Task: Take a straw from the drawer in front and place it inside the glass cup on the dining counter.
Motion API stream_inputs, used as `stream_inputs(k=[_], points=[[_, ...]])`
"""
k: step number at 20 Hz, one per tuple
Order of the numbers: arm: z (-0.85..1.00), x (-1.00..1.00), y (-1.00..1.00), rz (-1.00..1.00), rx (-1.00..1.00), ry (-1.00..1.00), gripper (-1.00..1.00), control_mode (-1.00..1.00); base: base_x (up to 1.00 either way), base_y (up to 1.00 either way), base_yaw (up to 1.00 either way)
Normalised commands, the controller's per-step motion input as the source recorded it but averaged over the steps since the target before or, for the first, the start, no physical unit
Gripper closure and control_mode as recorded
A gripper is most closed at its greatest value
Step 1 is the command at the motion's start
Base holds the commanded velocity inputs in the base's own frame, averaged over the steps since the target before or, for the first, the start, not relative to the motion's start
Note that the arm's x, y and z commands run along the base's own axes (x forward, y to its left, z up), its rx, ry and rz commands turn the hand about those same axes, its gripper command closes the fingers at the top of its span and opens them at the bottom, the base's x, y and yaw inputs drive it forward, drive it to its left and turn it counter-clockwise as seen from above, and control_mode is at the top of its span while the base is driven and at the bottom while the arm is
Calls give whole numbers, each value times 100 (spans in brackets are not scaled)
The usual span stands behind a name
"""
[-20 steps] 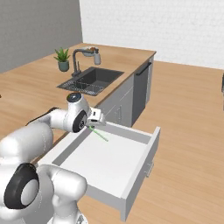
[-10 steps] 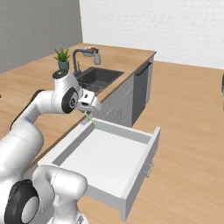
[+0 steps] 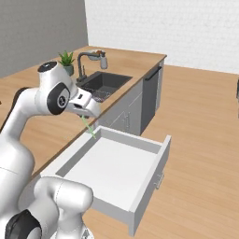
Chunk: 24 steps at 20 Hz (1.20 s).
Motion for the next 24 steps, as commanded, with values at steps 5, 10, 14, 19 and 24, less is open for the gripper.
stream_inputs(k=[5, 10, 14, 19, 24], points=[[0, 0, 0, 0, 0, 0, 100, 100, -98, 16, -3], [0, 0, 0, 0, 0, 0, 100, 100, -97, 88, 0], [0, 0, 0, 0, 0, 0, 100, 100, -46, 100, 0], [0, 0, 0, 0, 0, 0, 100, 100, 0, 100, -15], [0, 0, 0, 0, 0, 0, 100, 100, 6, 100, -21]])
